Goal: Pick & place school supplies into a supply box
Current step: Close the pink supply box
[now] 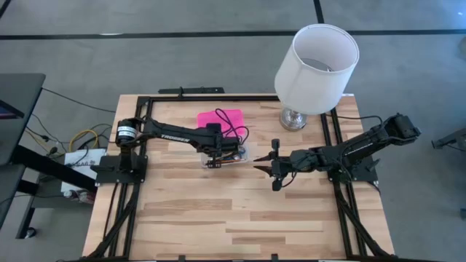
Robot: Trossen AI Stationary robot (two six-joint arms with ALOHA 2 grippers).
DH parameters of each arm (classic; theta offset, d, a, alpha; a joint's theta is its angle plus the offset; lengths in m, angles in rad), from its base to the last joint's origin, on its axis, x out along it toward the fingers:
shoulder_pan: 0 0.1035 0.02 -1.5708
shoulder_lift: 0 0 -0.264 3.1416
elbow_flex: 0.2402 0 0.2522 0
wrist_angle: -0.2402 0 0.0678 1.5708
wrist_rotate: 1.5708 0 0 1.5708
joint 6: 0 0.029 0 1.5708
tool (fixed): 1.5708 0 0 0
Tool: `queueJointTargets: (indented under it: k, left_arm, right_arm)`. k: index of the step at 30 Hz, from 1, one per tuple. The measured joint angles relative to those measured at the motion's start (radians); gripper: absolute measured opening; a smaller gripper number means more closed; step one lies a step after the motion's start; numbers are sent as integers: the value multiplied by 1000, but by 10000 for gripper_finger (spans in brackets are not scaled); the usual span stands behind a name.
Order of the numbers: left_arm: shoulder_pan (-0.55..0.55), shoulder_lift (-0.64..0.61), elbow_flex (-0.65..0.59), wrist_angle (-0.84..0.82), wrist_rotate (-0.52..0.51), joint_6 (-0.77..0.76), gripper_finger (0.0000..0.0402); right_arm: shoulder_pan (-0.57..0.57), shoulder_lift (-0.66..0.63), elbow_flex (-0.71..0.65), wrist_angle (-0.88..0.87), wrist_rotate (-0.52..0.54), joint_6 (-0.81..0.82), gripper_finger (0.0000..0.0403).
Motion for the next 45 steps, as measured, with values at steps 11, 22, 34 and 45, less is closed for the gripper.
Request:
queueJointTargets:
  k: [11, 22, 34, 45]
  left_arm:
    - [-2, -208, -90, 77, -54, 11, 119]
    - [-2, -654, -527, 491, 27, 91, 114]
    - [-3, -1022, -1009, 973, 69, 151, 114]
    - [-3, -1156, -1155, 1026, 89, 124, 114]
  right_arm:
    - [-75, 0, 0, -8, -5, 130, 91]
    - [-95, 0, 0, 15, -8, 155, 91]
    - [-195, 256, 29, 397, -8, 87, 91]
    - [-317, 610, 322, 380, -216, 271, 91]
